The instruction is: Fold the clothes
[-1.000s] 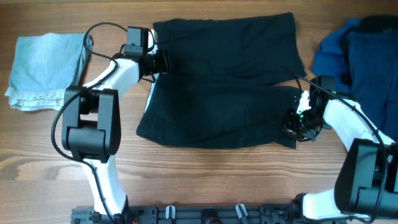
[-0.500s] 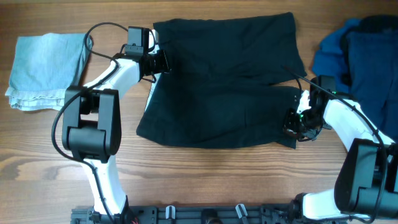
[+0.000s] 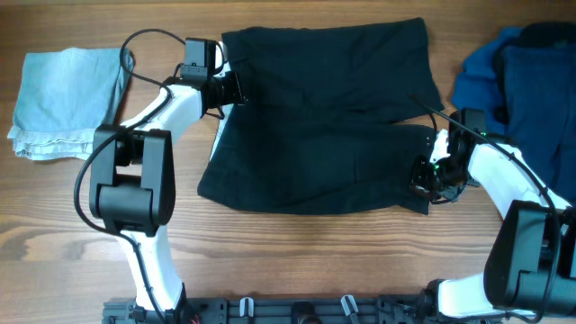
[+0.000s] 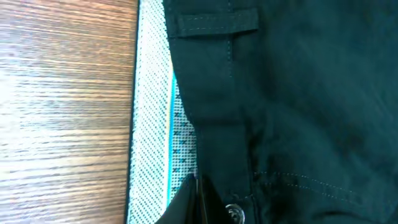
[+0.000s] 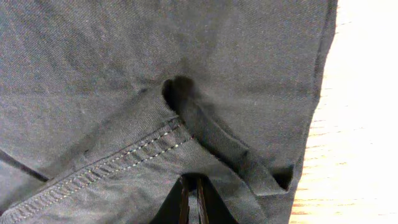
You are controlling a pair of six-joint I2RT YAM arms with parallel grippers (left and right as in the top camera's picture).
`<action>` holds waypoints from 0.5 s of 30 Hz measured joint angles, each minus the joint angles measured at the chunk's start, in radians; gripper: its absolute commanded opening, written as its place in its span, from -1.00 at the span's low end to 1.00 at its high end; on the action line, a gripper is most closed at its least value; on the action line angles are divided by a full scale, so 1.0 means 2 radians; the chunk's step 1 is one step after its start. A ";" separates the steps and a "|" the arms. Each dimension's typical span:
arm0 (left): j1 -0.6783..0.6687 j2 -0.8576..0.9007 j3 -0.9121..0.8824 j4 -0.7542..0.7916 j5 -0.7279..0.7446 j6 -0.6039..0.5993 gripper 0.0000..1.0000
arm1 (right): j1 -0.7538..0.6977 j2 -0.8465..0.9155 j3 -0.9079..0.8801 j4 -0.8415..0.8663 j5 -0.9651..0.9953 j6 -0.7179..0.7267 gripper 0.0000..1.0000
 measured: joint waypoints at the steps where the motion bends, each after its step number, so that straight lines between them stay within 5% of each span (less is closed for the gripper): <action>1: 0.000 -0.001 0.000 -0.002 -0.002 0.000 -0.92 | 0.000 0.000 0.000 0.000 0.000 0.000 -0.86; 2: 0.000 -0.002 0.000 -0.006 -0.005 0.000 -0.19 | 0.000 0.000 0.000 0.000 0.000 0.000 -0.86; 3: 0.000 -0.002 0.000 -0.007 -0.006 0.000 0.11 | 0.000 0.000 0.000 0.000 0.000 0.000 -0.86; 4: 0.000 -0.002 0.000 -0.008 -0.006 0.004 0.17 | 0.000 0.000 0.000 0.000 0.000 0.000 -0.86; 9: 0.000 -0.002 0.000 0.001 -0.004 0.007 0.27 | 0.000 0.000 0.000 0.000 0.000 0.000 -0.86; 15: 0.000 -0.002 0.000 0.020 0.023 0.009 -0.10 | 0.000 0.000 0.000 0.001 0.000 0.000 -0.85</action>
